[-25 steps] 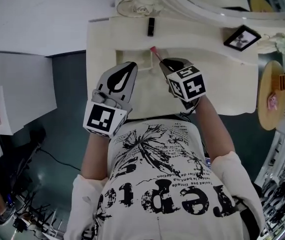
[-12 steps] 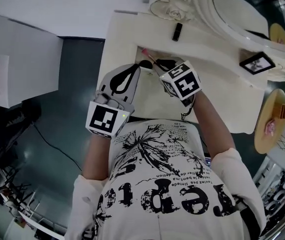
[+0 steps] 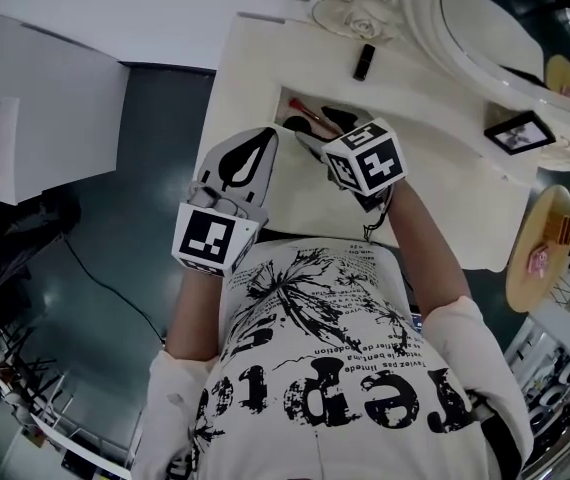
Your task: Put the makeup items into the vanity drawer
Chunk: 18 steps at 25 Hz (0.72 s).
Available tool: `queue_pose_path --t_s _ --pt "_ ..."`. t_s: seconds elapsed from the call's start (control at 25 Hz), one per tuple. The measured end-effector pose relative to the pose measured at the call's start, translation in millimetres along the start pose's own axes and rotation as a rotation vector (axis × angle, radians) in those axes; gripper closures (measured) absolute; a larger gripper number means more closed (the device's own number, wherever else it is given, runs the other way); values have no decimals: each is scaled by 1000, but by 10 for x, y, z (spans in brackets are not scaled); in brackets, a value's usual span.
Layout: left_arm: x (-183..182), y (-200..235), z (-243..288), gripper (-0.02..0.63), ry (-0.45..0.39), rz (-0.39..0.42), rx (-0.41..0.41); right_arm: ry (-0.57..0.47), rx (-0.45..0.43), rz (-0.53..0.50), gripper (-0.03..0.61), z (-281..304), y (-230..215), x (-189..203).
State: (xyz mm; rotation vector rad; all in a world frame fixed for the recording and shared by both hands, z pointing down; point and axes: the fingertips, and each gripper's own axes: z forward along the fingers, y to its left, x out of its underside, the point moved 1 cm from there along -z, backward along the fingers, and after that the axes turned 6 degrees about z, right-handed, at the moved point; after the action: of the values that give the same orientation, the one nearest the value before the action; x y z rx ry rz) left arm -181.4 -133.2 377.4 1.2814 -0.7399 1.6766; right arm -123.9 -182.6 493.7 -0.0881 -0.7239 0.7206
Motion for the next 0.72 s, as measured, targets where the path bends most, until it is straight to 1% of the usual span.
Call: queue_pose_path --t_s 0.08,0.16,0.24,0.44,0.56,0.72 --pt "-24 -19 18 600 -5 6 13 -24 23 -9 279 -68 -20 -20" --pt "-58 -52 50 600 -11 14 36 -40 60 -16 278 -155 -67 3" --pt "-92 -97 97 600 -17 22 66 -54 90 5 278 -254 -129 57" --pt "-136 -286 246 600 -19 43 146 -70 166 119 288 -540 -383 337" --pt "-165 -435 352 600 -19 60 204 -60 223 190 295 -713 -548 587" --pt "-173 -685 483 600 -14 76 279 -31 275 273 304 -867 -682 983"
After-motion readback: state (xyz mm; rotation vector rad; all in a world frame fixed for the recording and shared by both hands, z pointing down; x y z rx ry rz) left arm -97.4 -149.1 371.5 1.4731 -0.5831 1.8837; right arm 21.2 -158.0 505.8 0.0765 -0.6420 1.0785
